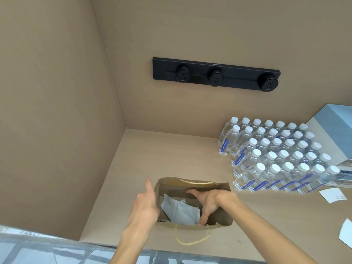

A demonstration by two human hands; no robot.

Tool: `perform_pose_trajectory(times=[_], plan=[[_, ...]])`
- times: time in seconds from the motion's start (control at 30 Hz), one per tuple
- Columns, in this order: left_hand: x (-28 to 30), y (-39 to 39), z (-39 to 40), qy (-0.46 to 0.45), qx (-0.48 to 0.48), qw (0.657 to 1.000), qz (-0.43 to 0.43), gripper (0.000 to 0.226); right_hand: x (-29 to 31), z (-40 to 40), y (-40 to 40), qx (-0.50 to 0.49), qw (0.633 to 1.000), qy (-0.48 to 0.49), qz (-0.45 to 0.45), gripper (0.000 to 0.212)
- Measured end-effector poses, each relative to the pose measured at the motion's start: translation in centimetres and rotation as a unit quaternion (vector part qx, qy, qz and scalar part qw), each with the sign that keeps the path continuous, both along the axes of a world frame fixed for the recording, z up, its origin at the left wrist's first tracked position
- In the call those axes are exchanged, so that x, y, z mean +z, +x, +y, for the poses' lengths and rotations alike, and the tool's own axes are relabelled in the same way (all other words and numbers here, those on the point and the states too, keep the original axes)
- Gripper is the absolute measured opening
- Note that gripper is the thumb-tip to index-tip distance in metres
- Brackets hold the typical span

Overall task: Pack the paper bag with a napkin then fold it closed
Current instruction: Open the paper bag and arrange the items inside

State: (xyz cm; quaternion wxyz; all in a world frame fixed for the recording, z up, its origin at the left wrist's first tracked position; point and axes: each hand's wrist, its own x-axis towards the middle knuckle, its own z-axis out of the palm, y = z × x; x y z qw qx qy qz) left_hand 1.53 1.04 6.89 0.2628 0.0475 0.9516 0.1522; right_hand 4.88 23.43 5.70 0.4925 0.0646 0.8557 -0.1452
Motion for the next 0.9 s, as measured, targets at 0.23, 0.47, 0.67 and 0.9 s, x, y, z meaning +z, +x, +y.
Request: perform_pose_trajectory(times=[0.23,0.47,0.67,0.9], plan=[[-0.1,1.2,0.3,-0.01,-0.013,0.998,0.053,0.097,-0.8,-0.6,-0.5,-0.017,1.0,-0.024,0.009,0.11],[-0.3,2.3,0.0,-0.015,-0.02,0.997,0.075,0.099,-1.3,-1.8,-1.5,0.02,0.999,0.022,0.024,0.051],[-0.2,2.4,0.2,0.004,-0.026,0.997,0.07,0.098,-2.2,-4.3,-3.8,0.05,0.998,0.035,0.003,0.043],[-0.1,2.2,0.4,0.037,-0.02,0.996,0.073,0.094,-4.4,-6.5,-5.7,0.033,0.997,0.05,-0.044,0.051]])
